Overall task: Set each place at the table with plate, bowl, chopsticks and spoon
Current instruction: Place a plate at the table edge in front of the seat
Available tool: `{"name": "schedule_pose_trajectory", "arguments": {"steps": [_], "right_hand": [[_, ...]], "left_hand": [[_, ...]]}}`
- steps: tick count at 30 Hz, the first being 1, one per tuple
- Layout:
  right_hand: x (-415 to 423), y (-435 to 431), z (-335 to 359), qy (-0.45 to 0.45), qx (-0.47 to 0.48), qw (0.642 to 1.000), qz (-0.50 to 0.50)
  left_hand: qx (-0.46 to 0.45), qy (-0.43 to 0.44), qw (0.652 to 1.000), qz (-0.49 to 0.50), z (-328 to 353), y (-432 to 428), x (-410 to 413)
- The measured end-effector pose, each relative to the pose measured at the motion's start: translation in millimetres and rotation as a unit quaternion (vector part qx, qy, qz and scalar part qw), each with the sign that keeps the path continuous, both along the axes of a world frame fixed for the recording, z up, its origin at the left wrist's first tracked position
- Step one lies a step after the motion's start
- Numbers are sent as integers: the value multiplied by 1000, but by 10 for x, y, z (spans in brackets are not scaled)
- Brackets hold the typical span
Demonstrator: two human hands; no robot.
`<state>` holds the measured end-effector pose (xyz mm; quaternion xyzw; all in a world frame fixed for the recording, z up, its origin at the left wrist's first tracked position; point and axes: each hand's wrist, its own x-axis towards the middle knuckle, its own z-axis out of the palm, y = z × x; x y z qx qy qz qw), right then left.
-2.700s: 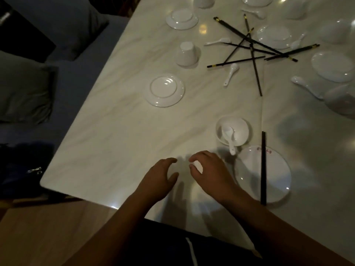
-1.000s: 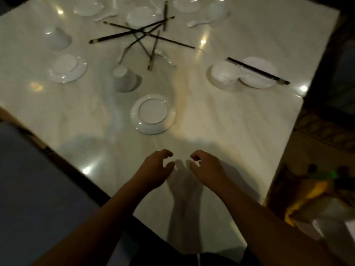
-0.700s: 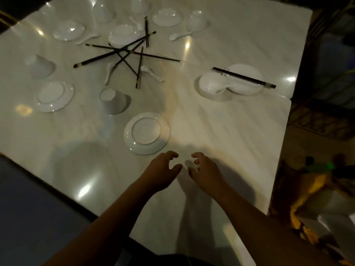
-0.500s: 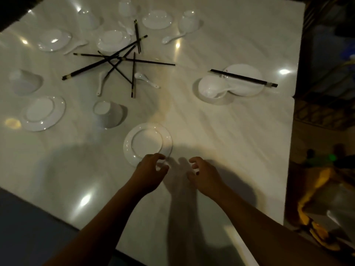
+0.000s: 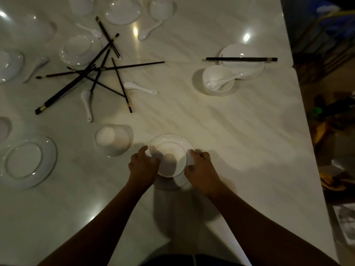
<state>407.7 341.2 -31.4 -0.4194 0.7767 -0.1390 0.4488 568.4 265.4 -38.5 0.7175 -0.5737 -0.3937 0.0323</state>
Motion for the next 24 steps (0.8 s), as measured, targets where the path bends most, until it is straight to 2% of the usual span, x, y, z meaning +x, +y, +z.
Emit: {"name": "schedule_pose_trajectory", "arguments": {"steps": [6, 10, 16, 20, 22, 24], "right_hand": [[15, -4, 46, 7, 33, 999, -25], [-45, 3, 76, -15, 48, 997, -52], [-114, 34, 80, -33, 35, 997, -55], [-228, 111, 165, -120, -29, 989, -85], [-262, 222, 288, -153, -76, 985, -37], [-239, 327, 380, -122, -87, 987, 61]], "left_hand": [[86, 171, 974, 120, 7, -68, 67], [120, 191, 965, 136, -185, -108, 108], [126, 194, 969, 85, 171, -64, 12], [136, 220, 964, 66, 345, -63, 47], [159, 256, 952, 54, 488, -51, -24], [172, 287, 941, 42, 648, -6, -161]]}}
